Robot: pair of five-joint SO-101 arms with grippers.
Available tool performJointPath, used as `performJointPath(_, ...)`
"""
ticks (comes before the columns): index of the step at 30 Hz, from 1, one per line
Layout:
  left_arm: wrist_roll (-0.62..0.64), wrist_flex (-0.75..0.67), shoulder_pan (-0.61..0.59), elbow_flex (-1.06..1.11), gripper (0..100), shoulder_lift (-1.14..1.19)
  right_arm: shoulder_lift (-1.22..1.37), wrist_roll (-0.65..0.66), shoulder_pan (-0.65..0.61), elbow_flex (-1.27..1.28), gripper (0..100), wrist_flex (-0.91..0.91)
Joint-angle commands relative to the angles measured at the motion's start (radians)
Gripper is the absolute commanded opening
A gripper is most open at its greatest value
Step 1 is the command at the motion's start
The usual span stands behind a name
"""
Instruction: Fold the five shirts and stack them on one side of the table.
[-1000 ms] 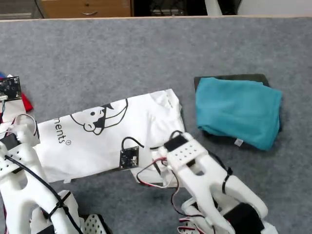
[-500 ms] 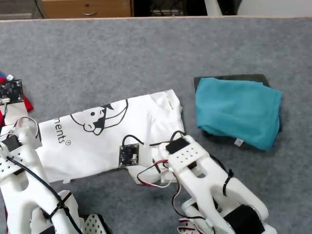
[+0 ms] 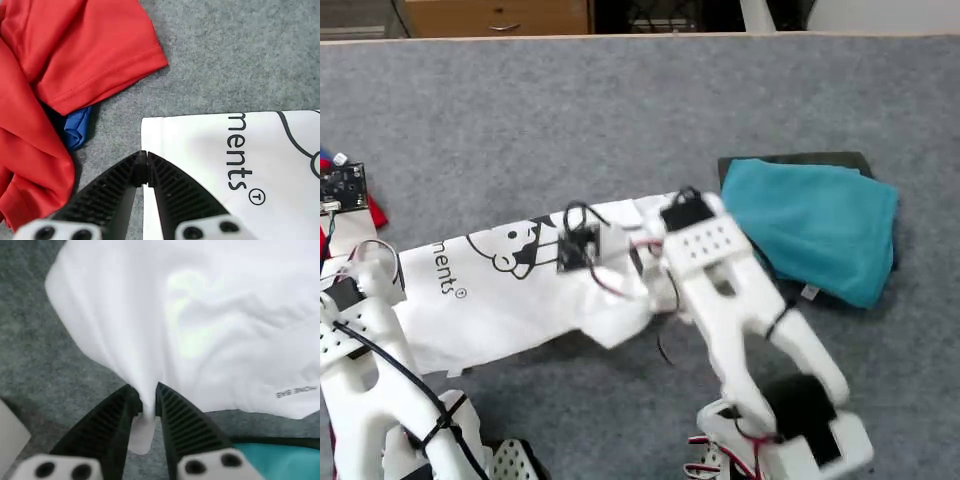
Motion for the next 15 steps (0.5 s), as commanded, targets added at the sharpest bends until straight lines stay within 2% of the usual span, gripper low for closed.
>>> performJointPath(1,-0.008,0.003,0.002,-0.012,3,-0.023,0.137,0.026,0.014,-0.200,1.5,0.015)
performJointPath(10,-0.008,0.003,0.002,-0.012,3,-0.023,0.495,0.060,-0.002,-0.545,2.6,0.023)
performJointPath(15,-0.008,0.003,0.002,-0.012,3,-0.023,0.572,-0.104,0.028,-0.714,22.7,0.028)
